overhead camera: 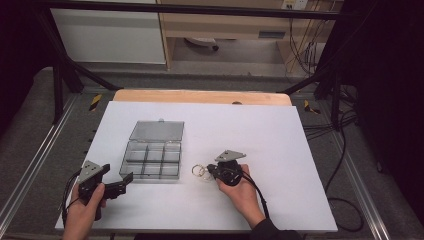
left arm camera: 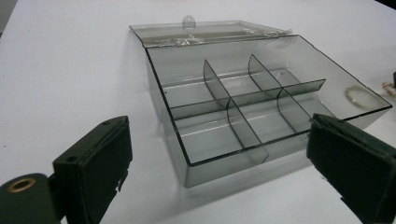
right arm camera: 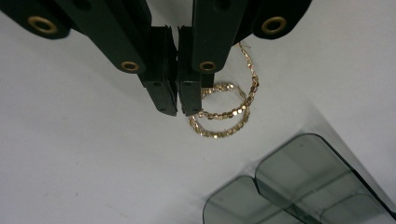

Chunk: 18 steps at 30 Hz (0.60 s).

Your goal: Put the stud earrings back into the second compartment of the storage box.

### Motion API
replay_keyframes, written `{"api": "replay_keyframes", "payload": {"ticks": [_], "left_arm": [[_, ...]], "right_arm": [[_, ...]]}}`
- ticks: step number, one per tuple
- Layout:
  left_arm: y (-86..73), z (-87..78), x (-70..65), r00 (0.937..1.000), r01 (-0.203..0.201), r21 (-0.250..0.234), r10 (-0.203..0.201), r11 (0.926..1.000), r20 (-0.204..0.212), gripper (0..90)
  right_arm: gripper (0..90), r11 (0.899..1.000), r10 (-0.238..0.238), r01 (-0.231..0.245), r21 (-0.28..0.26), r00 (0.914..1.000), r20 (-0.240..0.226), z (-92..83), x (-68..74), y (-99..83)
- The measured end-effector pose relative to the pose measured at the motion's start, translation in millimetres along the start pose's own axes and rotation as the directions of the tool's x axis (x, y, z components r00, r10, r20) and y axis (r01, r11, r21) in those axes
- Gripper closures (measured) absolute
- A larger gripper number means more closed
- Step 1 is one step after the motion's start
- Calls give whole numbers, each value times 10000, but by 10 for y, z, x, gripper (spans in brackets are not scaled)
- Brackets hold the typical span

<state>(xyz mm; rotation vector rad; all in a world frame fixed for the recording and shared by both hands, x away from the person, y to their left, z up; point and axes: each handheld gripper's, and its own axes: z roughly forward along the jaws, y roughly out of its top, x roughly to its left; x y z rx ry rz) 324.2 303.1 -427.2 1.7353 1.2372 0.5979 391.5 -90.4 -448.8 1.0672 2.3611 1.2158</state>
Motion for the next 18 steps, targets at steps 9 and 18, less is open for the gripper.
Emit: {"api": "replay_keyframes", "payload": {"ticks": [9,18], "left_arm": [[-12,20,-16,10000,-62,192,61,9998,77,74],[-8,9,-8,9999,-48,111,46,9999,94,74]], "right_arm": [[874,9974,-147,106,-709,9983,-563,-97,110,320],[874,9943,-491,393,-990,9939,-988,-27,238,740]]}}
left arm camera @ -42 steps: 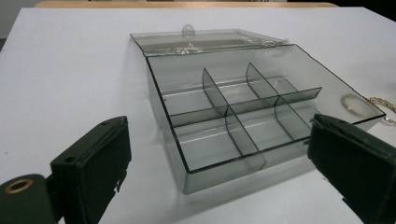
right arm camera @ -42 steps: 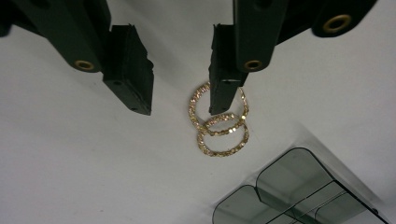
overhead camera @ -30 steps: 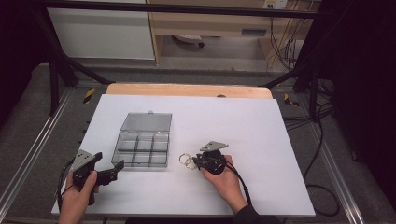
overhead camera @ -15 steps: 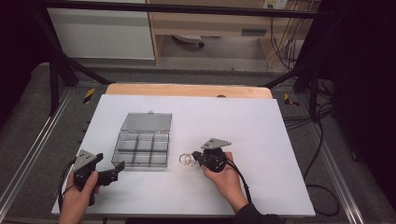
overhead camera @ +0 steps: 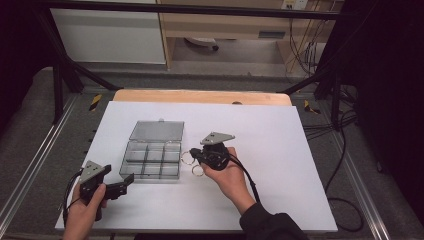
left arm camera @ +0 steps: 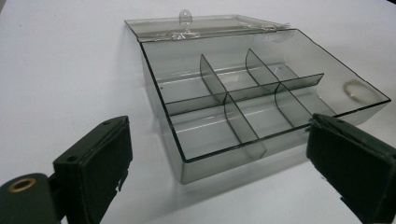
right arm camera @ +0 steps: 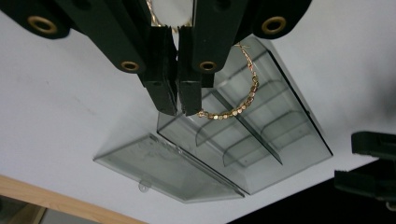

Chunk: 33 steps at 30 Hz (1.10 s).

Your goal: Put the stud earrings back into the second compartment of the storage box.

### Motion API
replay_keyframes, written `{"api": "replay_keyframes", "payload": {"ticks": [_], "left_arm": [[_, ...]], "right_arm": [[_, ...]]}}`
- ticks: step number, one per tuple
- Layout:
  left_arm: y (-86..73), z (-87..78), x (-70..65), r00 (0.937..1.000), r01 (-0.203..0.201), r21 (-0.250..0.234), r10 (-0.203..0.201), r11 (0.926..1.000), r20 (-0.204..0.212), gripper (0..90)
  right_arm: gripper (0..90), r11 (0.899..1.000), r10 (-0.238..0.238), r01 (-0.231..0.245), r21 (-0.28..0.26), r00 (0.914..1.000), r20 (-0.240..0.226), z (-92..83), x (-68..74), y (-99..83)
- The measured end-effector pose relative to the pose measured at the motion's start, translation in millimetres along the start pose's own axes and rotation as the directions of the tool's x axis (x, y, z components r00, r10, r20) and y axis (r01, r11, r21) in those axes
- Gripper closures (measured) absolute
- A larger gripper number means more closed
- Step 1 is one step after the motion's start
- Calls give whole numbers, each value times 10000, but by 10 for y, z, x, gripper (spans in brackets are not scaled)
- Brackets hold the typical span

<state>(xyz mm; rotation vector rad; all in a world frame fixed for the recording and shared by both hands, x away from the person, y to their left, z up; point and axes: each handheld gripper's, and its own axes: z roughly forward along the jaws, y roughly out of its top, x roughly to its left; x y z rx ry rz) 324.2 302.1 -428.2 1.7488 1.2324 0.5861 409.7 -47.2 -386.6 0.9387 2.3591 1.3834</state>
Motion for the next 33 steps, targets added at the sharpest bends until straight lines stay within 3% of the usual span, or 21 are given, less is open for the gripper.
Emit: {"api": "replay_keyframes", "payload": {"ticks": [1,4,11,33], "left_arm": [[0,-2,0,10000,21,-18,-21,10000,7,74],[1,-5,1,10000,68,-39,-68,10000,1,74],[3,-1,1,10000,10,-16,-10,10000,-12,75],[8,8,-12,9999,-98,36,98,9999,88,75]], "right_arm": [[874,9995,278,-281,-154,9994,-201,37,19,68],[874,9994,288,-294,-168,9991,-321,86,51,132],[874,9997,-237,235,-66,9992,-321,316,119,355],[874,9990,-419,421,121,9989,-194,771,170,587]]}}
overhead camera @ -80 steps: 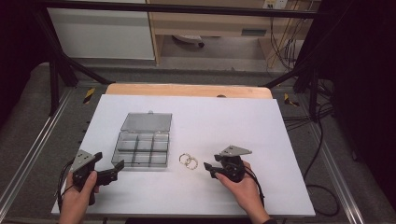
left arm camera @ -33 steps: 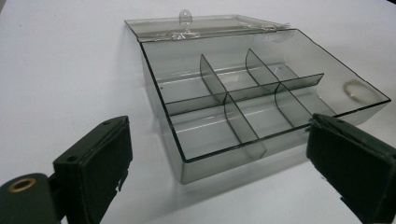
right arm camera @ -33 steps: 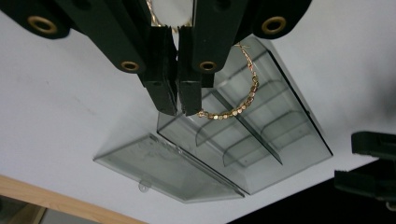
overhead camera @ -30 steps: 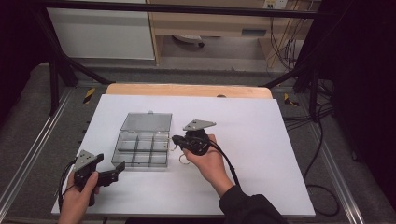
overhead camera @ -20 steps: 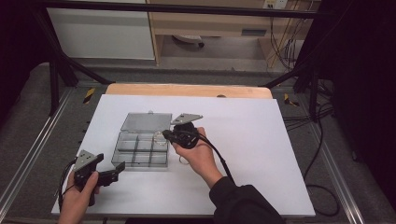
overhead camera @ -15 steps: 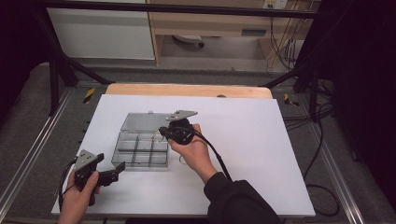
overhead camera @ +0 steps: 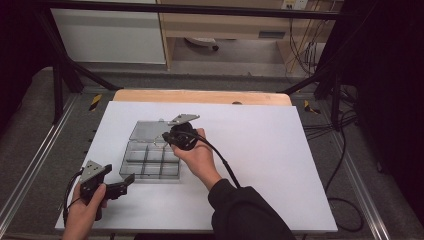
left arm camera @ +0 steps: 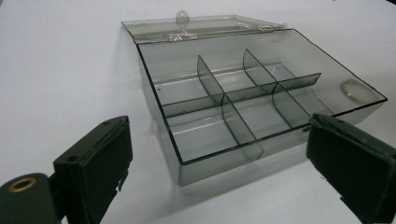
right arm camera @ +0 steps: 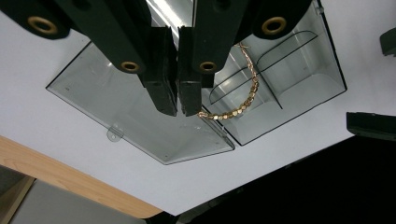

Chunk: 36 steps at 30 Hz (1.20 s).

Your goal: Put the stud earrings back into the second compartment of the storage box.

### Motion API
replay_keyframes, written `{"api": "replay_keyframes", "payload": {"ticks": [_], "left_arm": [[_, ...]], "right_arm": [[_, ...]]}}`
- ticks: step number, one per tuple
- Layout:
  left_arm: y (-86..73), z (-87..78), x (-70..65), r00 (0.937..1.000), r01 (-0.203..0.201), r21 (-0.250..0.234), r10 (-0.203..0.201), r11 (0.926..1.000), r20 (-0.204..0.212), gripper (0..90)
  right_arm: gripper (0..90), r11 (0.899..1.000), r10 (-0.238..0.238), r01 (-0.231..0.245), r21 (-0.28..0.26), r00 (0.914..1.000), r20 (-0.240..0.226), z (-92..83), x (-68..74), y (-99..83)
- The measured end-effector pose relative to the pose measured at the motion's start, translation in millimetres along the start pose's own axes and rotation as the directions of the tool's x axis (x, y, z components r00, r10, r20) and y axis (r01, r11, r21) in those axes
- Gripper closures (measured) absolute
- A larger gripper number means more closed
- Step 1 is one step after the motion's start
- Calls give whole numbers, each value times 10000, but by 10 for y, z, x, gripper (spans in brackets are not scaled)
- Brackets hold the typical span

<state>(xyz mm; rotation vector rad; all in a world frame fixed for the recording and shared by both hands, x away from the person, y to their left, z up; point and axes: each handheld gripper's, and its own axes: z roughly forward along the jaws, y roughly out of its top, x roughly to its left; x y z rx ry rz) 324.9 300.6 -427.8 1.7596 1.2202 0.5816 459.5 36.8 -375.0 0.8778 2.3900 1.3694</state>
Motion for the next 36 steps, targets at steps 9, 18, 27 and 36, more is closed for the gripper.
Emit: {"api": "replay_keyframes", "payload": {"ticks": [9,18,27,36], "left_arm": [[0,5,-3,10000,7,-10,-7,10000,-18,75],[14,-18,12,9999,18,-169,-20,9999,-122,78],[11,-15,16,9999,104,-169,-106,9998,-102,78],[9,-7,10,10000,49,-118,-50,9999,-55,78]], "right_arm": [[874,9994,-137,137,309,9999,-11,210,73,32],[873,9975,-360,352,609,9993,124,351,118,30],[873,9934,-505,476,1042,9984,263,446,111,-10],[873,9900,-469,421,1344,9984,326,539,107,-59]]}}
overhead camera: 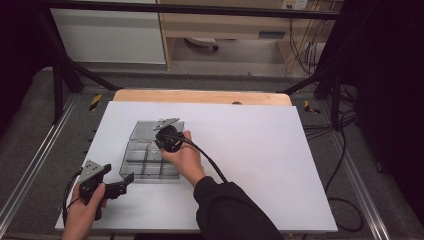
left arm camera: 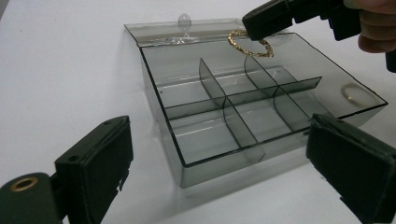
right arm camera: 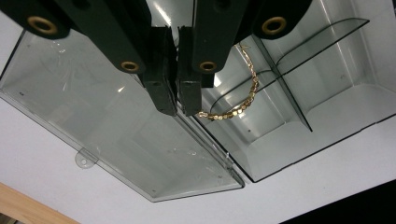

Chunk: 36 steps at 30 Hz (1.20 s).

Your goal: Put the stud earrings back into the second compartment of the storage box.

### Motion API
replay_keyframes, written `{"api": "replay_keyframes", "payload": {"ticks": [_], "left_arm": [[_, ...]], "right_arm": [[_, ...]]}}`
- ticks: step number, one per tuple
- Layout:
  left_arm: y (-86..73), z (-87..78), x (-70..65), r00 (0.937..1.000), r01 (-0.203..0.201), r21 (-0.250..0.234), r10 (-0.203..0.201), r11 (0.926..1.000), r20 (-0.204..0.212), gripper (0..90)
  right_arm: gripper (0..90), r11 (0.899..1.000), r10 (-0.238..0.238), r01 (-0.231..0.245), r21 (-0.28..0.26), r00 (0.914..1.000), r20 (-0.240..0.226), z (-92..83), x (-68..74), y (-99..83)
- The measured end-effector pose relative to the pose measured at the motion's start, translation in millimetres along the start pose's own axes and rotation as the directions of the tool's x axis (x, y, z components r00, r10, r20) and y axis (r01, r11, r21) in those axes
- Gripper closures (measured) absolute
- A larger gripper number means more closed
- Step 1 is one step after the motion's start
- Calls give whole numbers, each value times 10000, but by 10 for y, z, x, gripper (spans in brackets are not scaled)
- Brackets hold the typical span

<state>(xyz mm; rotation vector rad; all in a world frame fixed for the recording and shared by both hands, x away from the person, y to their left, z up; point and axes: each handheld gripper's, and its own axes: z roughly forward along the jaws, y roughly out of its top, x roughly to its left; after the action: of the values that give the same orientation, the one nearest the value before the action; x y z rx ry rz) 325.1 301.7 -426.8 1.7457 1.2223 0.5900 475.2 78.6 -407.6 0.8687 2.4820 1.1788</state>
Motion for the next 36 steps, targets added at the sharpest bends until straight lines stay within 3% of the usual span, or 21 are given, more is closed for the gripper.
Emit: {"api": "replay_keyframes", "payload": {"ticks": [6,8,9,13,19,23,30,34,36], "left_arm": [[-1,8,-11,10000,-35,37,34,10000,69,78],[-3,7,-11,10000,-41,54,40,10000,84,77],[-4,7,-11,9999,-45,66,44,10000,94,77],[-6,9,-8,9999,-81,115,80,9999,98,77],[-7,9,-10,9999,-64,102,62,9999,108,77],[-8,9,-9,9999,-72,106,71,9999,90,77],[-9,10,-15,9999,-103,145,102,9998,72,77],[-10,13,-13,9999,-110,167,110,9998,51,77],[-11,13,-14,9999,-111,167,110,9998,61,77]], "right_arm": [[873,10000,-61,61,78,10000,-41,42,42,-1],[846,9999,-23,22,98,10000,49,55,49,-6],[764,9996,267,-267,-34,9996,46,57,44,-7],[724,9997,235,-235,-115,9997,65,11,56,5],[623,9986,259,-260,-457,9997,-10,-190,52,41],[458,9972,416,-418,-614,9991,-44,-382,35,13],[294,9952,651,-627,-747,9974,309,-593,-50,-78],[176,9928,1012,-968,-705,9930,607,-728,-150,-201],[158,9921,1075,-1027,-724,9920,664,-750,-167,-230]]}}
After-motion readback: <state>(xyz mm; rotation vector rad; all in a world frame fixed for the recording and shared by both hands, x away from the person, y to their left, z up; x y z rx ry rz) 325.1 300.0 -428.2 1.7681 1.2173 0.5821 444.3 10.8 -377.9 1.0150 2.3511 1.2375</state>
